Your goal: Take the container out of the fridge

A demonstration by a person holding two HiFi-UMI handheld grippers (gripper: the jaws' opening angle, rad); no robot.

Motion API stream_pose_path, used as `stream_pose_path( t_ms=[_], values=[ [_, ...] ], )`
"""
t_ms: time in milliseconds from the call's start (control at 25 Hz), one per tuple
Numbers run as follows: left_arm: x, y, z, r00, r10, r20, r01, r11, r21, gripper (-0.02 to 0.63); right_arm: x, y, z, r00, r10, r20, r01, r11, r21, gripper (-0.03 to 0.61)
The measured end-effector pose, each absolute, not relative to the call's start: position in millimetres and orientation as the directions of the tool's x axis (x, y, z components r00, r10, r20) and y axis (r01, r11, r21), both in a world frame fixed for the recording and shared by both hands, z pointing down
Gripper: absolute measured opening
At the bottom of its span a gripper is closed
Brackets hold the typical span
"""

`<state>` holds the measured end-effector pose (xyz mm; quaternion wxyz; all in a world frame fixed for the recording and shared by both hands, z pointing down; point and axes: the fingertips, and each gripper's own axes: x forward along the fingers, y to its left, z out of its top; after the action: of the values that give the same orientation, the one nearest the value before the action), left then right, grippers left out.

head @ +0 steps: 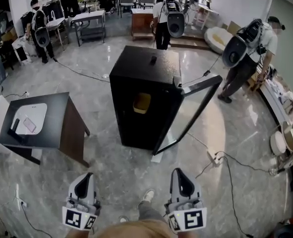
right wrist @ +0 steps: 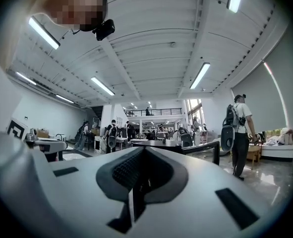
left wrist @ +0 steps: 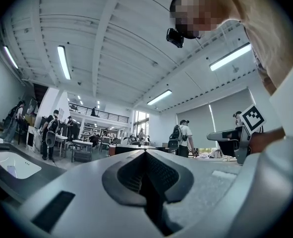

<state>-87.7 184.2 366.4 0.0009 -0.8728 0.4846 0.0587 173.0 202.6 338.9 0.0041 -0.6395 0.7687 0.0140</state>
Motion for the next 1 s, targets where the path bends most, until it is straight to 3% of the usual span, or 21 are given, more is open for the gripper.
stream_pose_path(
  t_ms=[1000],
  values=[
    [39, 80, 351, 0.495, -0.867, -0.051, -0.869, -0.495, -0.017, 0.002, 266, 81, 349, -0.317, -0.948, -0.030, -0.945, 0.318, -0.075, 0.003]
  ],
)
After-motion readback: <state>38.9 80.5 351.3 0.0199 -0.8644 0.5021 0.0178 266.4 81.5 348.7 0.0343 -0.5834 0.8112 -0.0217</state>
